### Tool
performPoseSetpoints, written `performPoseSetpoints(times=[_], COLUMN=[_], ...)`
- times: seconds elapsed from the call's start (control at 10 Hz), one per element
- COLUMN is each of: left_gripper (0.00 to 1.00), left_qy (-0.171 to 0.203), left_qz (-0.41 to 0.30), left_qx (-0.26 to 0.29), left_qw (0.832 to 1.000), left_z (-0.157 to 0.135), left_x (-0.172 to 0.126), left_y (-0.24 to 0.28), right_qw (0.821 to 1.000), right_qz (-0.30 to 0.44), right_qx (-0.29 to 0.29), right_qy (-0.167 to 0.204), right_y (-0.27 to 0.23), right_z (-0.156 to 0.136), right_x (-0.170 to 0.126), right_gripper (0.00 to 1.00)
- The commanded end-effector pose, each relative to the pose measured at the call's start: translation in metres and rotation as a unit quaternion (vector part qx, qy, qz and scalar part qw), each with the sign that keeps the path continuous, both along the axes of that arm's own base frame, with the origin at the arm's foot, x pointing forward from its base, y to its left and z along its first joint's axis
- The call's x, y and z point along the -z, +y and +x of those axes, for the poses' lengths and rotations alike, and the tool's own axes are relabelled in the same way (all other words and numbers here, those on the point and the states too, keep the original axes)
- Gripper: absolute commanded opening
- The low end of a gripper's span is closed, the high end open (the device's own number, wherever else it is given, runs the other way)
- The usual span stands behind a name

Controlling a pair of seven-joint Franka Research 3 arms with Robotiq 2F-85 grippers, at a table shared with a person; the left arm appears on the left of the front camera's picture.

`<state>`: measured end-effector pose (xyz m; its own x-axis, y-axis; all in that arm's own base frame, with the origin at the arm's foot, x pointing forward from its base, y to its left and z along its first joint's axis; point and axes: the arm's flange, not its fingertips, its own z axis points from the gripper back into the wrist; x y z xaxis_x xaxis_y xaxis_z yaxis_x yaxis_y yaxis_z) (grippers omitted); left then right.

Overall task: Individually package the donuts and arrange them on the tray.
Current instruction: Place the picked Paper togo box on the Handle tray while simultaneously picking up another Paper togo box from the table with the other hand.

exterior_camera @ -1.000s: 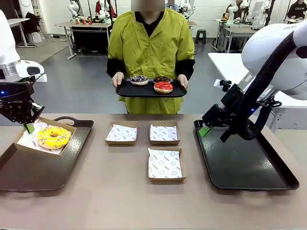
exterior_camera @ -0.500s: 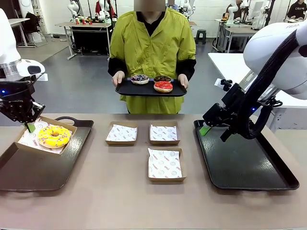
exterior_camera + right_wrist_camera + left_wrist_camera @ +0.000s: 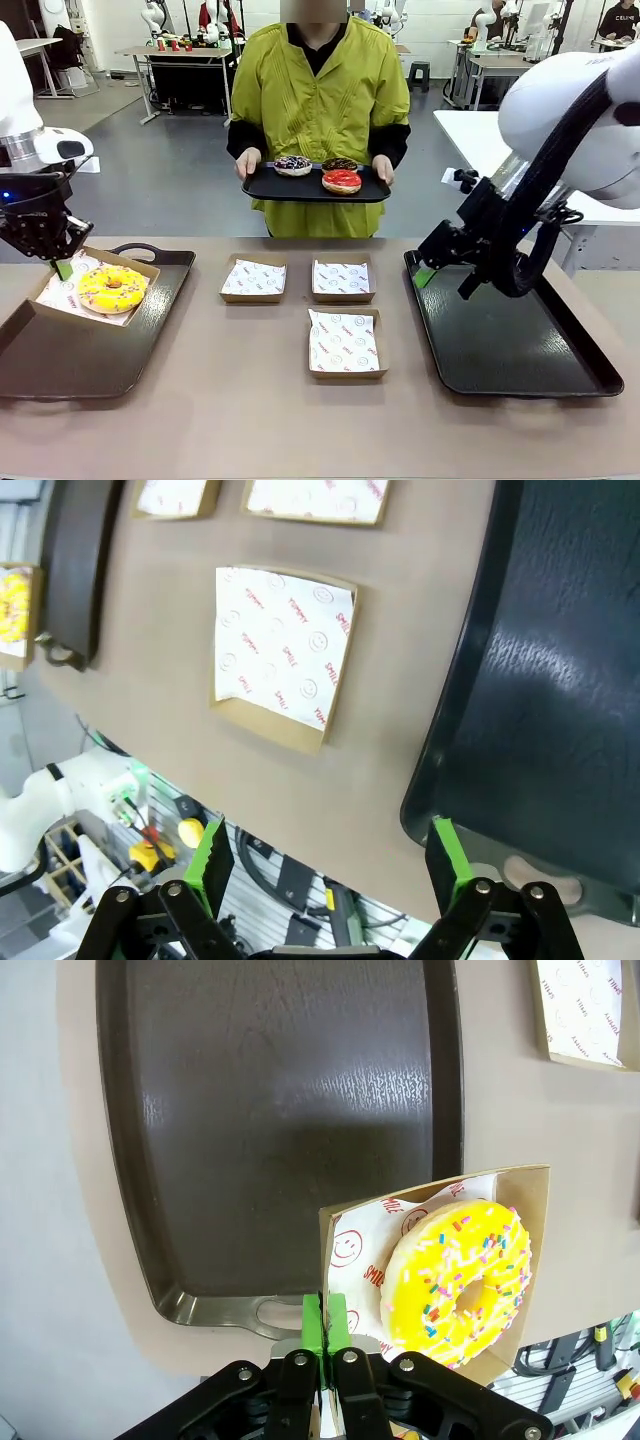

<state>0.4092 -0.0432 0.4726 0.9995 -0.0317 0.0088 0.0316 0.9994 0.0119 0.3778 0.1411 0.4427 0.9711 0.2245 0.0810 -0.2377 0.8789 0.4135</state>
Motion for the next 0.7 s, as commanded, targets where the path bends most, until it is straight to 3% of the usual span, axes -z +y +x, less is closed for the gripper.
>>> performPoseSetpoints(times=[0.0,0.3,0.6], left_gripper=[0.01,0.01,0.01], left_qy=[-0.018,-0.022,-0.016], left_qz=[-0.015,-0.027,-0.027], left_qx=[0.002,-0.005,0.0], left_qw=[1.0,0.999,1.0], left_z=[-0.015,-0.024,-0.021], left_x=[0.009,0.026,0.044], left_y=[0.018,0.037,0.043], right_qw=[0.997,0.989,0.982], right_qz=[-0.071,-0.141,-0.164], right_qx=[0.013,0.035,0.089], right_qy=[0.018,0.04,0.031], right_y=[0.042,0.094,0.125], right_z=[0.004,0.004,0.007], right_x=[0.008,0.039,0.064], right_gripper=[1.0,1.0,1.0])
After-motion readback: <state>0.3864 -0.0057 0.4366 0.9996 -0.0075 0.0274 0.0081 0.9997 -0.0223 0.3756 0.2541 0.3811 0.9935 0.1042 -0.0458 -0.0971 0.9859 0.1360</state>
